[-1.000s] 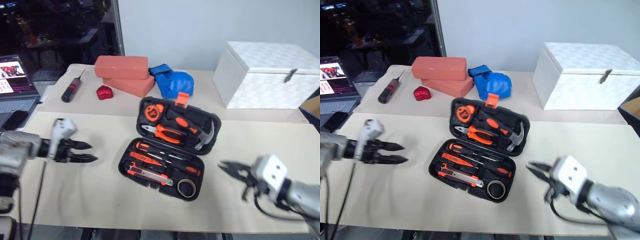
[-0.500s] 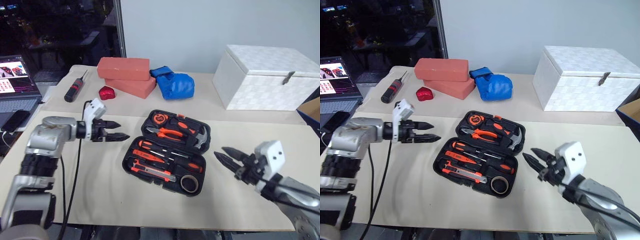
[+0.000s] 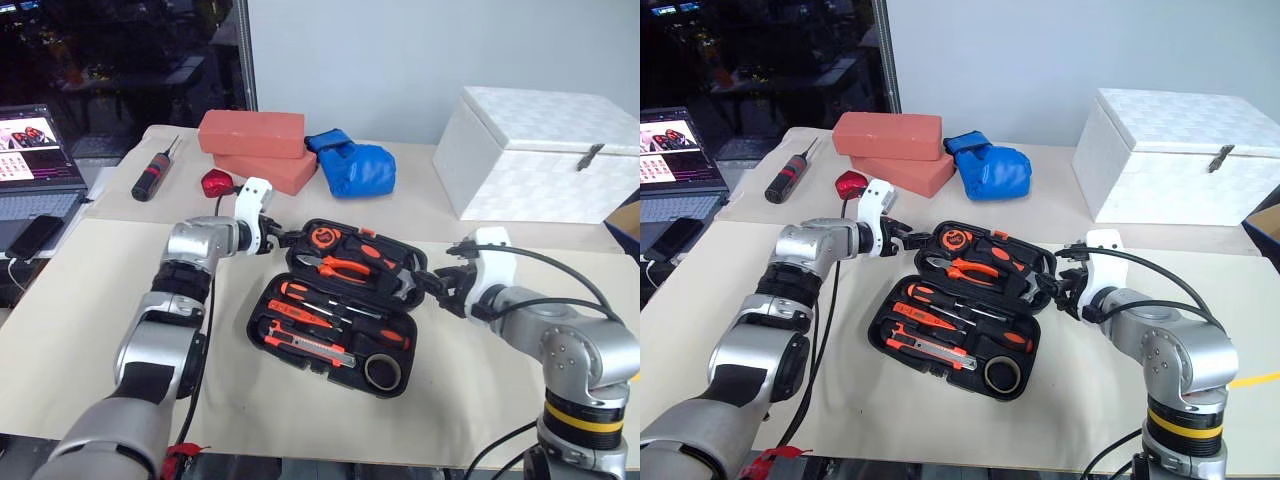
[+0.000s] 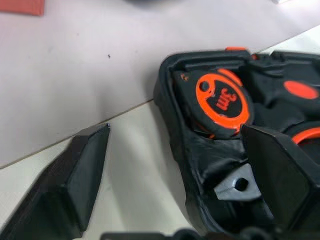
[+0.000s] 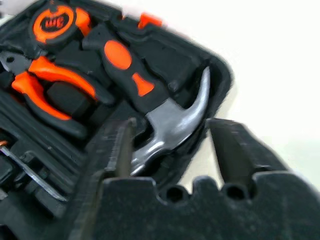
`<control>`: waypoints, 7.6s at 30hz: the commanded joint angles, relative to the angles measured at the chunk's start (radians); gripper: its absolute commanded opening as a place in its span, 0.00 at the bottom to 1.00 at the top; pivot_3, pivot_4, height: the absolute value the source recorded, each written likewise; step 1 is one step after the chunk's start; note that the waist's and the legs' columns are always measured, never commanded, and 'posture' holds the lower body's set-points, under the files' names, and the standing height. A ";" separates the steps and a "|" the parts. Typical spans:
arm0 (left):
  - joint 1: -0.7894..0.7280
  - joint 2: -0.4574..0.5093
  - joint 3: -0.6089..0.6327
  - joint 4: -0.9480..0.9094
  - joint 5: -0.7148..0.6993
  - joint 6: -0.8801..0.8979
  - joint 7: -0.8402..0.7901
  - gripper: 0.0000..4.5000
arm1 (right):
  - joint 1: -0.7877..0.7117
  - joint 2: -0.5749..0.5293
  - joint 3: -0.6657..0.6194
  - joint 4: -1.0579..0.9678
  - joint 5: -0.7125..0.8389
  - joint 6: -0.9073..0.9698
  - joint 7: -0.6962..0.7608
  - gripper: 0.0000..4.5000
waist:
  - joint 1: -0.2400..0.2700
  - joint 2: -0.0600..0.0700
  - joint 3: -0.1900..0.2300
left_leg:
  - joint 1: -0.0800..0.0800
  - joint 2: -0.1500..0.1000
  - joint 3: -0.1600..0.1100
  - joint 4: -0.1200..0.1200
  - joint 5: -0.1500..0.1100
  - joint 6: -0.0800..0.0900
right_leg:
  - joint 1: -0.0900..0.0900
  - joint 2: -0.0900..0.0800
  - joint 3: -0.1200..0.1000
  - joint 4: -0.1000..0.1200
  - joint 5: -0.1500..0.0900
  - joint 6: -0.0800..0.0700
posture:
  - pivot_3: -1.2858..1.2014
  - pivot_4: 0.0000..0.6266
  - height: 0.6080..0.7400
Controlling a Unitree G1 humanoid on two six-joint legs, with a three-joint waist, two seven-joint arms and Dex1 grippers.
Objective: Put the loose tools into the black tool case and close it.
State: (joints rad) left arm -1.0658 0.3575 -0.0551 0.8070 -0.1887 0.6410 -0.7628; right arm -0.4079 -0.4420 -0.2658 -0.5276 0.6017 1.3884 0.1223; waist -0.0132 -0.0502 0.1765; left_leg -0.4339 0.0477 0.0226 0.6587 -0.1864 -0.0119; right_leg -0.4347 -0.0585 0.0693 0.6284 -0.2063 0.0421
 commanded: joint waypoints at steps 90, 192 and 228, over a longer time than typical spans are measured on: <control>0.305 0.122 0.224 -0.595 -0.192 0.265 0.048 0.64 | -0.284 0.006 0.170 0.614 -0.284 -0.839 0.402 0.00 | -0.033 0.007 0.002 | -0.006 -0.002 -0.002 -0.010 0.009 0.002 | -0.010 0.000 0.001 -0.001 0.011 0.002 | 0.52 0.24 1.00; 0.401 0.274 -0.117 -0.731 -0.183 -0.130 -0.382 0.54 | 0.104 0.181 0.435 0.215 -0.391 -0.745 0.238 0.79 | -0.028 -0.001 0.002 | 0.008 0.001 0.001 -0.013 0.014 0.000 | 0.000 0.001 0.001 0.002 0.001 -0.001 | 0.52 0.24 1.00; 0.463 0.248 -0.136 -0.670 -0.096 -0.207 -0.373 0.56 | 0.106 0.232 0.467 0.154 -0.465 -0.774 0.220 0.26 | -0.028 -0.001 0.002 | 0.008 0.001 0.001 -0.013 0.014 0.000 | -0.001 0.001 0.001 0.003 0.001 0.001 | 0.52 0.24 1.00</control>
State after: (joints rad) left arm -0.6207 0.6073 -0.1752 0.1261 -0.3114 0.4197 -1.1439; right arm -0.2913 -0.2159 0.2131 -0.2821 0.1303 0.6377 0.3432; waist -0.0413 -0.0508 0.1787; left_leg -0.4263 0.0489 0.0233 0.6452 -0.1724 -0.0121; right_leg -0.4356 -0.0572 0.0698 0.6314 -0.2050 0.0435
